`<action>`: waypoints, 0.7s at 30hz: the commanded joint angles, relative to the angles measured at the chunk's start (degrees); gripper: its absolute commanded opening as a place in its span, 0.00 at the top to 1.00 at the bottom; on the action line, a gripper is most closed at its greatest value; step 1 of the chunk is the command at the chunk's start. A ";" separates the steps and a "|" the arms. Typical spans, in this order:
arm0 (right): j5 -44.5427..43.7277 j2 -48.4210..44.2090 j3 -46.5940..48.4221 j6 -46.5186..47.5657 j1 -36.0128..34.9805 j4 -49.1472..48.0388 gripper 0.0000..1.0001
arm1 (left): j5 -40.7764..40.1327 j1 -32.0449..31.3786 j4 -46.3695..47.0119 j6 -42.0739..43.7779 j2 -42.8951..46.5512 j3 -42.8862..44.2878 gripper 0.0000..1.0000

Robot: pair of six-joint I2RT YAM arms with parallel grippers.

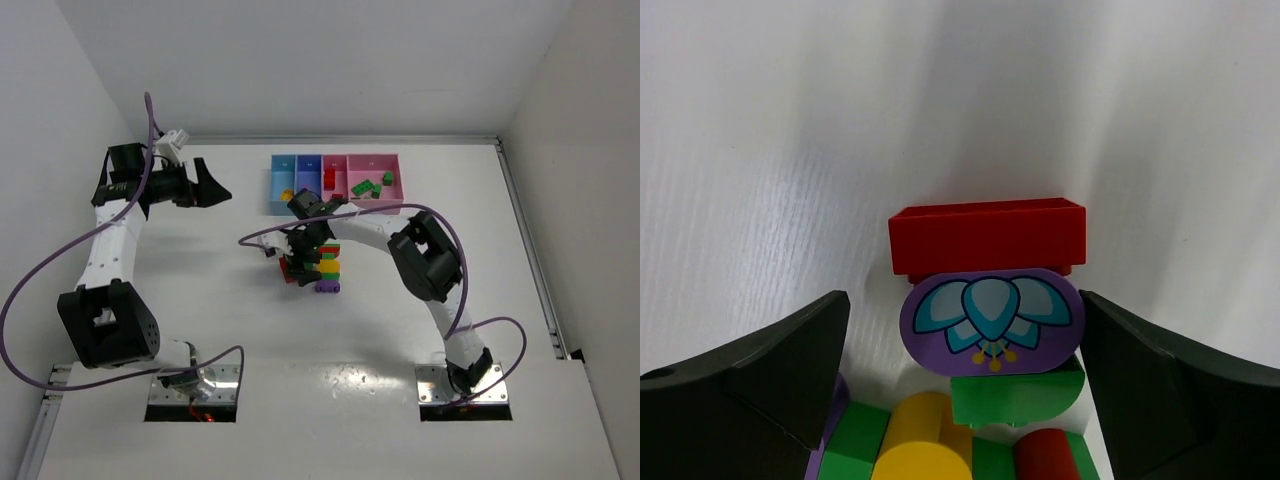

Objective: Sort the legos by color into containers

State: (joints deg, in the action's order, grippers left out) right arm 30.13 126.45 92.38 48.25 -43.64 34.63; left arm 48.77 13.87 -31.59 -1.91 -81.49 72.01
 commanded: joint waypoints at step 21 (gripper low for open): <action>-1.39 -17.81 -5.80 -15.99 7.15 -13.71 0.67 | 12.48 -12.00 6.36 1.74 5.21 -12.67 0.00</action>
State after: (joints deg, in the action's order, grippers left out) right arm 28.32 117.99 86.19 37.80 -38.41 26.92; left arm 54.26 5.63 -29.43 -0.10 -76.82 60.23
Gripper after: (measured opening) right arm 0.644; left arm 0.997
